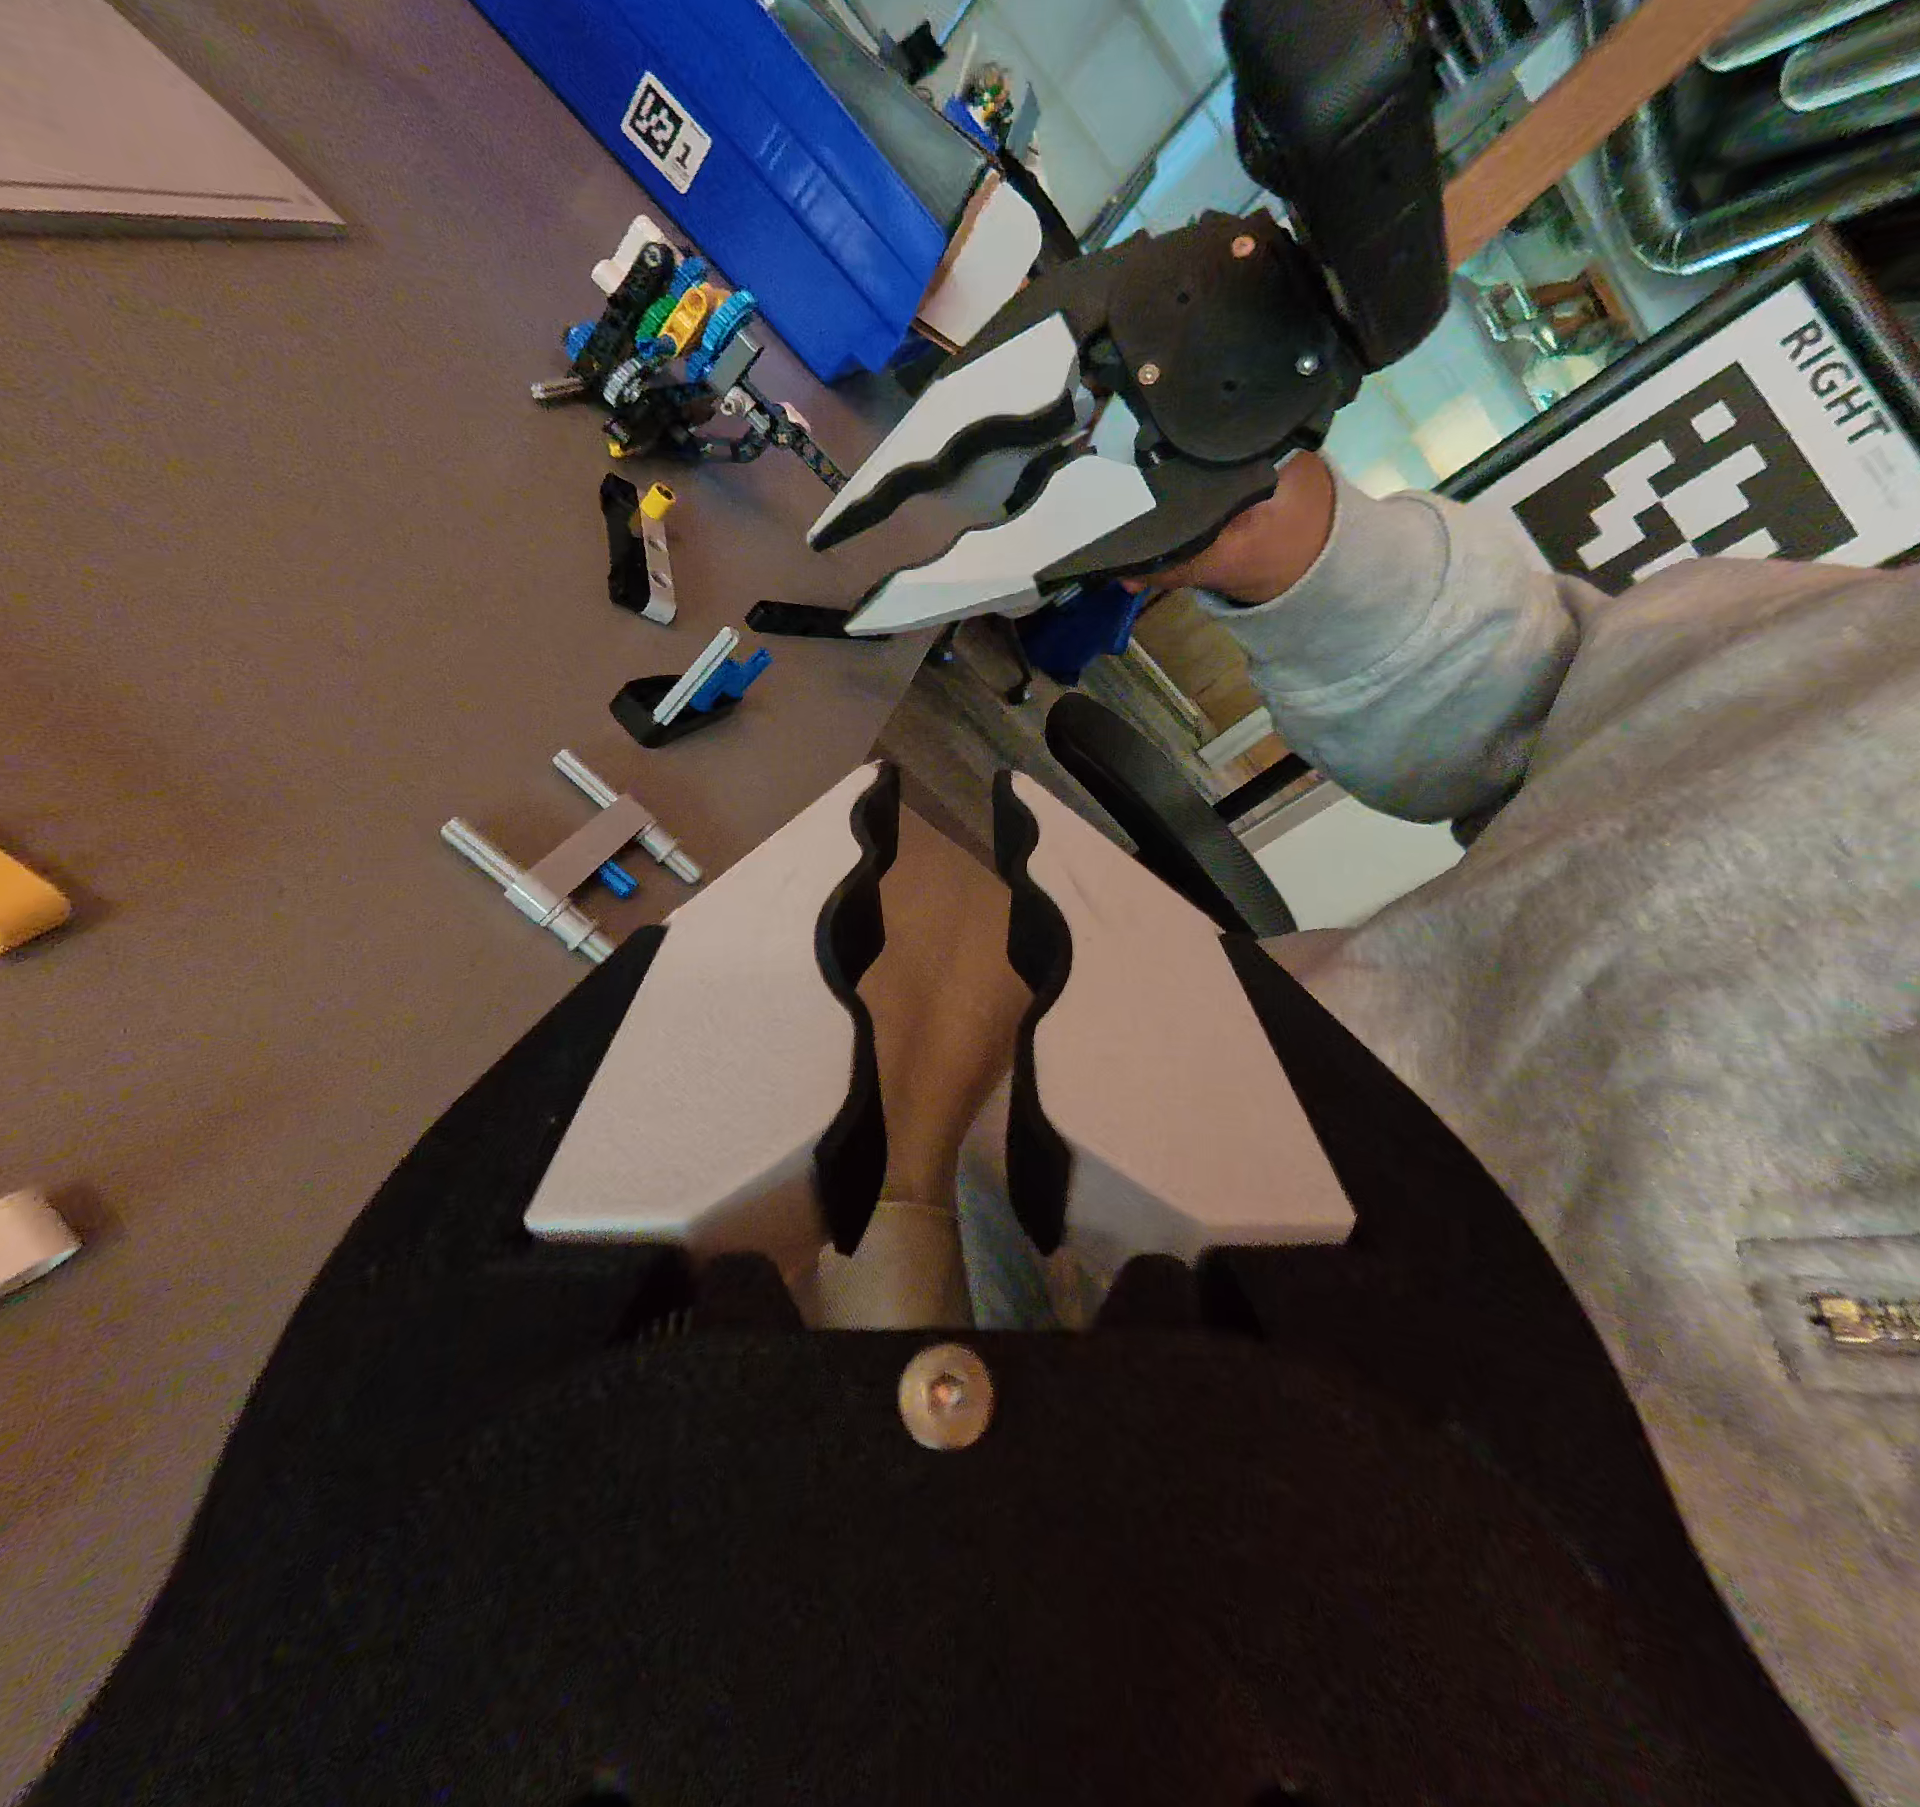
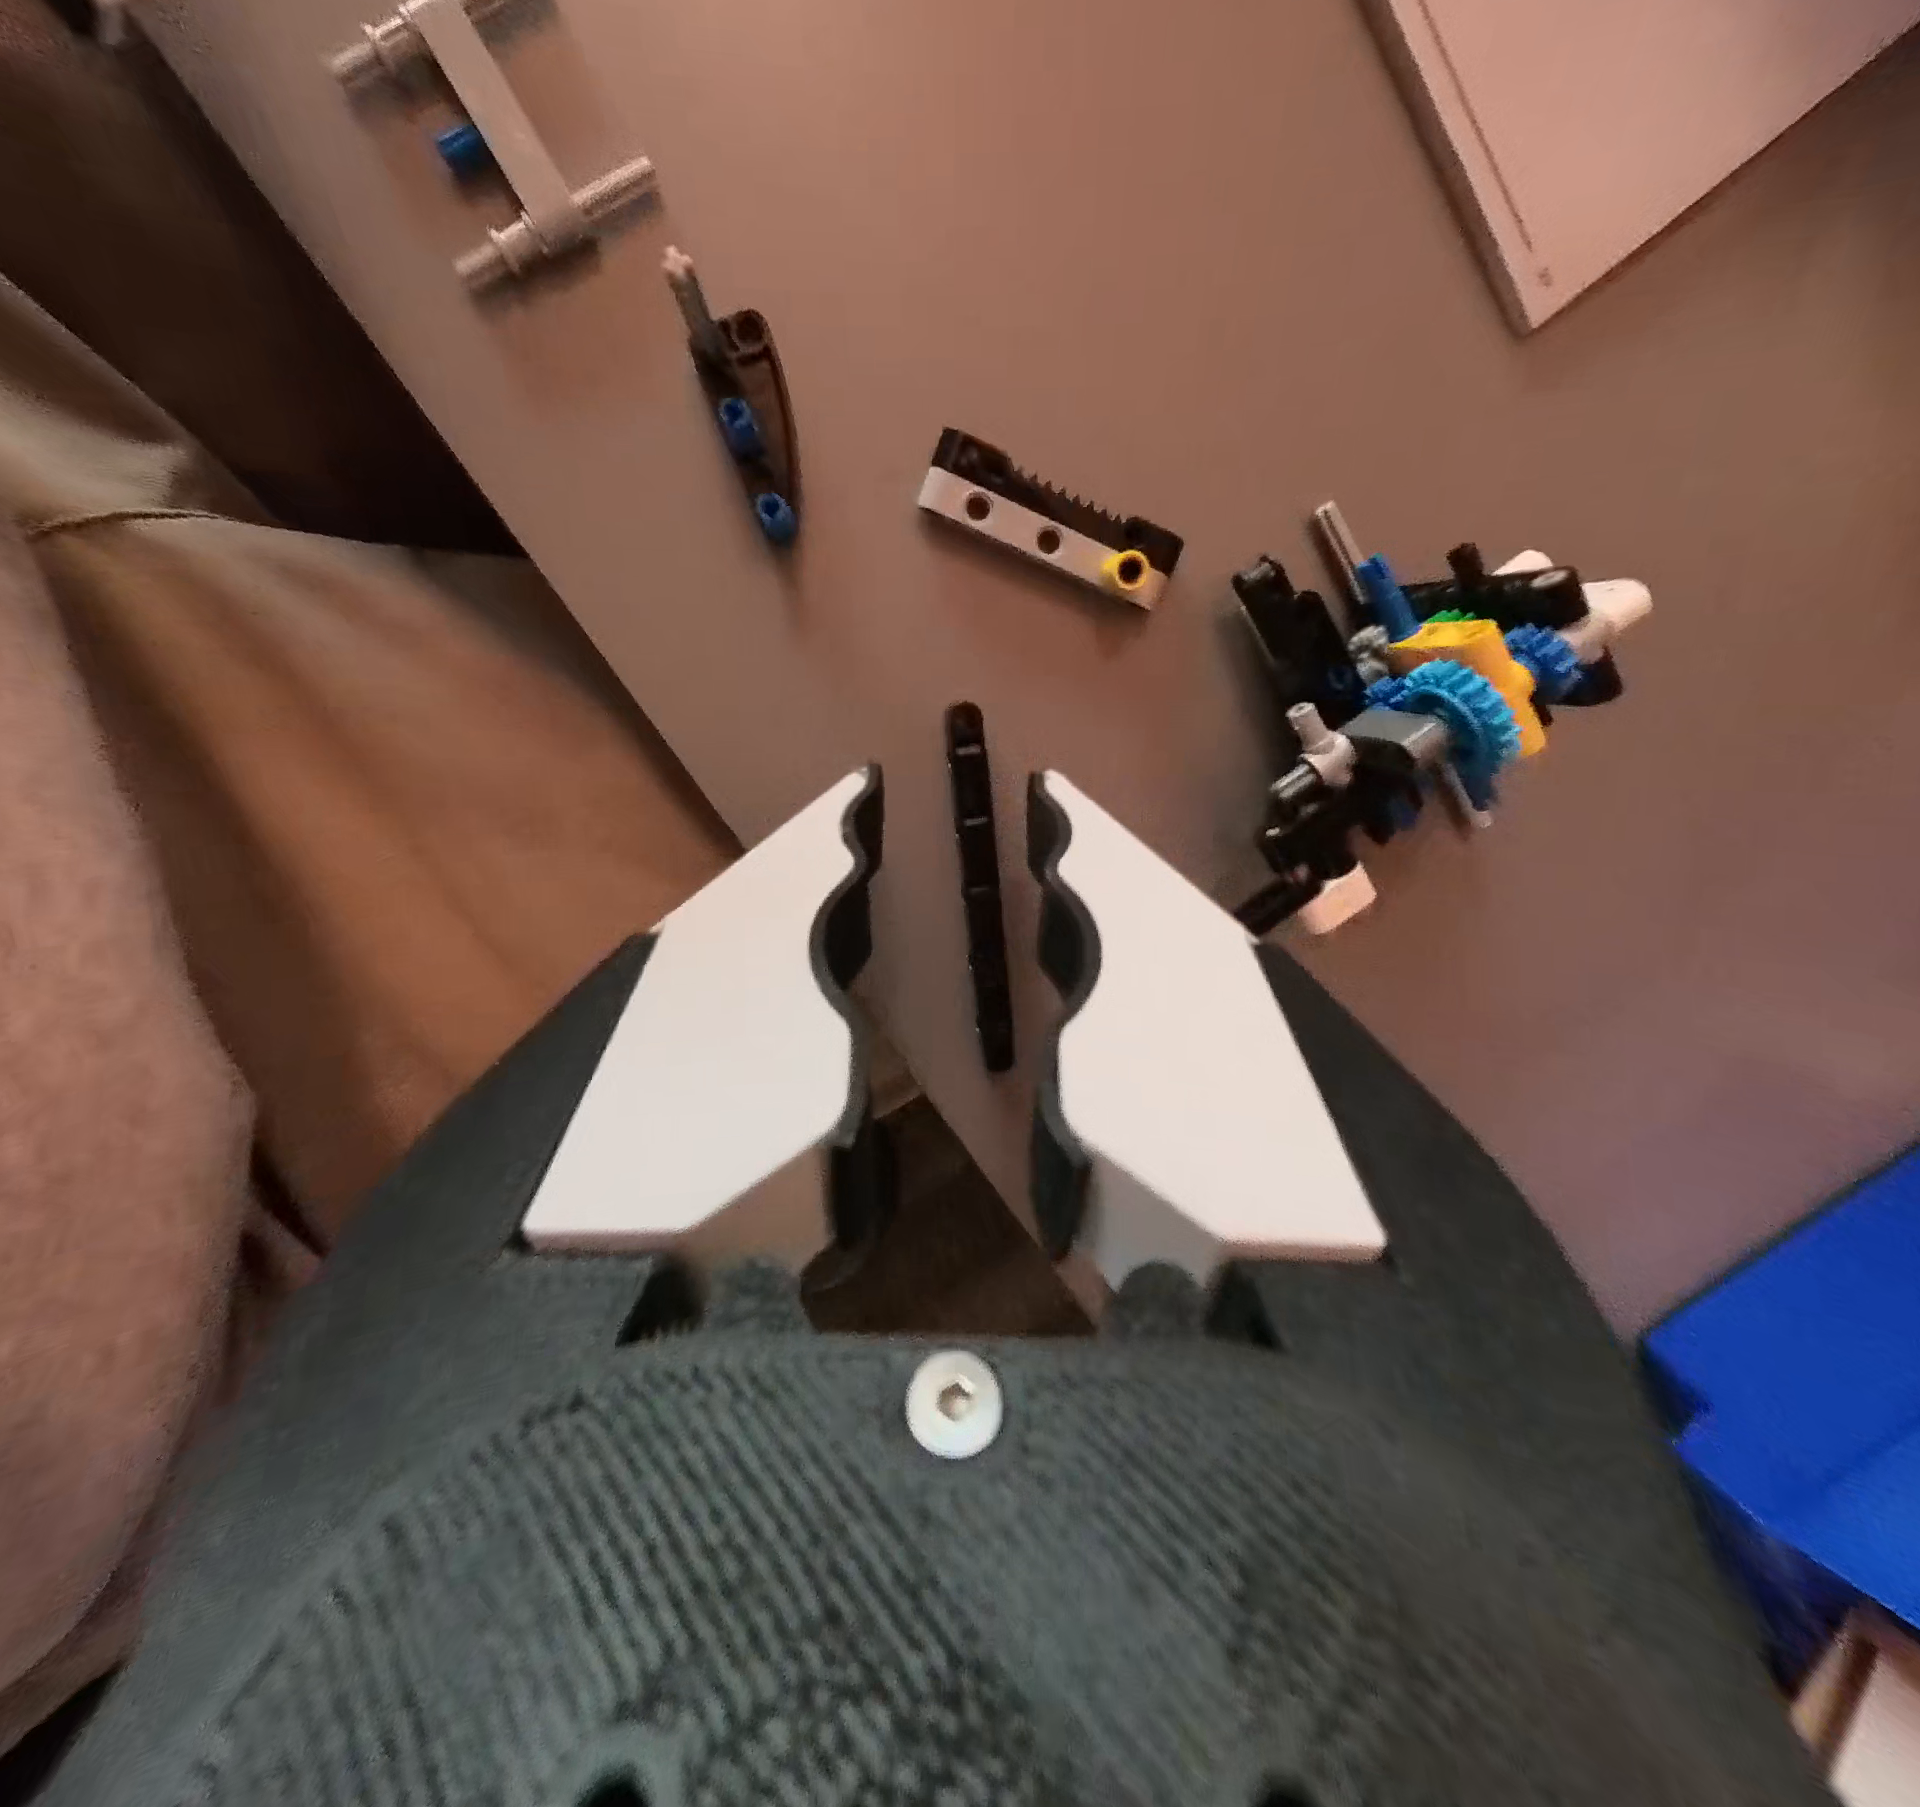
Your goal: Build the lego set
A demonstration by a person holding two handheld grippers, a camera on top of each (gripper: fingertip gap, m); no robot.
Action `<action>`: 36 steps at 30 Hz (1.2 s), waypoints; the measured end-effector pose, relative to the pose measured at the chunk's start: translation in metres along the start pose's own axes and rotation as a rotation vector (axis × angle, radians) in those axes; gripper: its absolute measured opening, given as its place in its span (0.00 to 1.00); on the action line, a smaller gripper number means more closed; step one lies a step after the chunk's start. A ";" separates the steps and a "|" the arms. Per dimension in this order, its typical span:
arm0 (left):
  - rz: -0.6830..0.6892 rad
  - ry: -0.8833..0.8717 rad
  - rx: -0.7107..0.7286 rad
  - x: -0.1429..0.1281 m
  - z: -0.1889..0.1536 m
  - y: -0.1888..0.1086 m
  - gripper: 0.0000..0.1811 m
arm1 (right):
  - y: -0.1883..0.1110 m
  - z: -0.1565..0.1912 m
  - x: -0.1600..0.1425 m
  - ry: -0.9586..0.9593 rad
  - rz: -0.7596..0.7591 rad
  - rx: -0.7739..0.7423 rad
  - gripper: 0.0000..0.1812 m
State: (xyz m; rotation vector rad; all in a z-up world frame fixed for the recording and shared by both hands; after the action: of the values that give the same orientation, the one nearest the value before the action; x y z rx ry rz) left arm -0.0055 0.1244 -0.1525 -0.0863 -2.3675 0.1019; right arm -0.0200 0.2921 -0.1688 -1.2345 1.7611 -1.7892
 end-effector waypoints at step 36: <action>-0.003 0.100 0.041 -0.003 -0.005 0.006 0.05 | 0.015 0.030 0.056 -0.323 -0.022 0.144 0.04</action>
State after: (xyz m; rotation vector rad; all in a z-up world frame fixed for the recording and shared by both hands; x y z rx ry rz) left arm 0.0002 0.1303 -0.1513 -0.0668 -2.2642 0.1416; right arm -0.0334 0.2279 -0.1682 -1.3954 1.4213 -1.5901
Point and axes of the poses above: each gripper's, where its closed fingertips meet, y out along the fingers, x out of its top, z = x × y across the jaws, the point moved 4 cm from there along -y, back along the fingers, and after that the axes turned 1 degree about -y, right-handed, at the moved point
